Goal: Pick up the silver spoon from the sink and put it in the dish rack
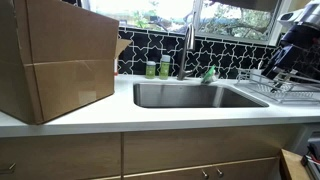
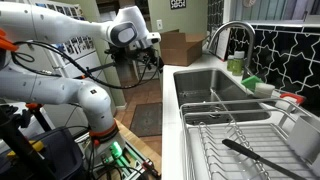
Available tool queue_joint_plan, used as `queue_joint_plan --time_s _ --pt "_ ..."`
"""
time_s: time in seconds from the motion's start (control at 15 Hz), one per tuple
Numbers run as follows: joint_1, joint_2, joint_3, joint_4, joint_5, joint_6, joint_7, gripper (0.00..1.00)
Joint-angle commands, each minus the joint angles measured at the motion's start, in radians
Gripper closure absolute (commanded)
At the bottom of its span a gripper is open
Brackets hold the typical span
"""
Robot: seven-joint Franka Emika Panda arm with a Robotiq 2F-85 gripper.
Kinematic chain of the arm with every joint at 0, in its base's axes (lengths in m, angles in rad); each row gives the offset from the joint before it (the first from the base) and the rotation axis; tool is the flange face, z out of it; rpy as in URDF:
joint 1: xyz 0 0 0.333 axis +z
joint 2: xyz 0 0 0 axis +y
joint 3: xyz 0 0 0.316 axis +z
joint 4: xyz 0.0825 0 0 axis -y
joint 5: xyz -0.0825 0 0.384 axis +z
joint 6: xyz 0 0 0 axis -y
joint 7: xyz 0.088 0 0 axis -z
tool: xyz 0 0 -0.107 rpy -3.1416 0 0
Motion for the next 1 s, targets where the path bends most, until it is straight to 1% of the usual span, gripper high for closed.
queue_joint_plan --time_s 0.0,0.13,0.47,0.53,0.6,0.67,0.73,0.8,0.87,0.93 --pt "-0.004 0.002 0.004 -0.022 0.004 -0.013 -0.003 0.00" --pt "-0.004 0.011 0.005 -0.062 0.005 -0.013 -0.003 0.00" --pt "-0.004 0.023 0.006 -0.059 0.005 -0.013 -0.003 0.00" --pt "-0.015 0.043 0.013 -0.044 0.005 -0.011 0.023 0.00" --pt "-0.046 0.125 0.022 0.014 0.017 0.024 0.103 0.00" --pt "-0.048 0.163 0.010 0.053 0.026 0.039 0.123 0.00" --pt "-0.057 0.238 -0.006 0.119 0.029 0.064 0.146 0.00" --pt "-0.067 0.280 -0.007 0.154 0.033 0.101 0.177 0.00" --pt "-0.058 0.335 -0.030 0.200 0.021 0.123 0.222 0.00" --pt "-0.063 0.385 -0.033 0.233 0.024 0.165 0.259 0.00"
